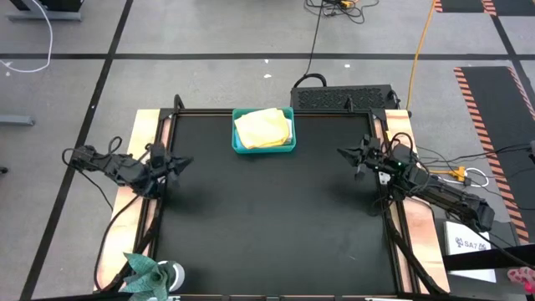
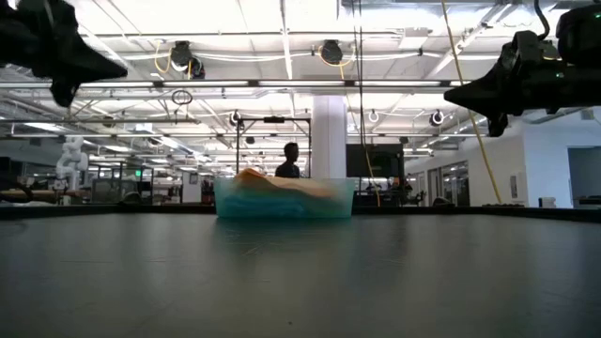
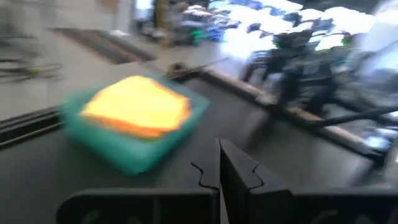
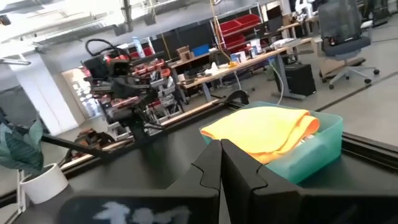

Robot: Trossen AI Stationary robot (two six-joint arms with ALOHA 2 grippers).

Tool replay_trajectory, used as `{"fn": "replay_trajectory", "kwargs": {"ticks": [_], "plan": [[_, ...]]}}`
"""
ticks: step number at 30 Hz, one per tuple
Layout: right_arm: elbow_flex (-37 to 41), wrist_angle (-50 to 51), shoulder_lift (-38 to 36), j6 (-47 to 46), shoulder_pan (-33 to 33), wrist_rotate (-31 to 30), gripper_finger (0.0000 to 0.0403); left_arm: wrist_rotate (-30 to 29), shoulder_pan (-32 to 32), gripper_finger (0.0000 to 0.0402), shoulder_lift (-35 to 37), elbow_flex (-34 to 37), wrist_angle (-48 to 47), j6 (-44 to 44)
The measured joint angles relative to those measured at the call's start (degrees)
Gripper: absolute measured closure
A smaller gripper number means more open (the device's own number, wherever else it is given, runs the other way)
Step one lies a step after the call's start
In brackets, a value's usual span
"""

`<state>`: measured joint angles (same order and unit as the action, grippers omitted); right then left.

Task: Fold microfiber towels
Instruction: Return to Home Position

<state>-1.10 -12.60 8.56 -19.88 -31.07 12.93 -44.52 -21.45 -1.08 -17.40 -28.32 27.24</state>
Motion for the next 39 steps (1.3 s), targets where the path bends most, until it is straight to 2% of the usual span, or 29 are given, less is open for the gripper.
{"fn": "replay_trajectory", "kwargs": {"ticks": [4, 7, 11, 19, 25, 29, 39], "plan": [[0.0, 0.0, 0.0, -0.4, 0.0, -1.0, 0.0403, 5.5, 0.0, 0.0396, 0.0, 4.0, 13.2, -7.4], [0.0, 0.0, 0.0, -0.6, 0.0, -1.0, 0.0403, 5.8, 0.0, 0.0399, 0.0, 10.2, 24.9, -12.1], [0.0, 0.0, 0.0, -2.0, 0.0, -1.0, 0.0403, 5.0, 0.6, 0.0396, 0.0, 16.8, 32.8, -12.8], [0.1, 2.8, 0.0, 2.8, 0.0, -1.0, 0.0403, 4.6, 2.7, 0.0395, -0.1, 16.3, 30.9, -17.2], [0.1, 6.5, 0.1, -0.2, 0.0, -3.0, 0.0403, 2.0, 3.7, 0.0379, -0.1, 16.2, 30.7, -21.3], [0.1, 7.0, 0.1, -1.4, 0.0, -7.3, 0.0403, 2.0, 3.8, 0.0379, -0.1, 16.2, 31.0, -21.1], [0.1, 6.9, 0.1, 0.8, 0.0, -7.1, 0.0403, 2.0, 3.8, 0.0378, -0.1, 16.2, 31.0, -20.9]]}}
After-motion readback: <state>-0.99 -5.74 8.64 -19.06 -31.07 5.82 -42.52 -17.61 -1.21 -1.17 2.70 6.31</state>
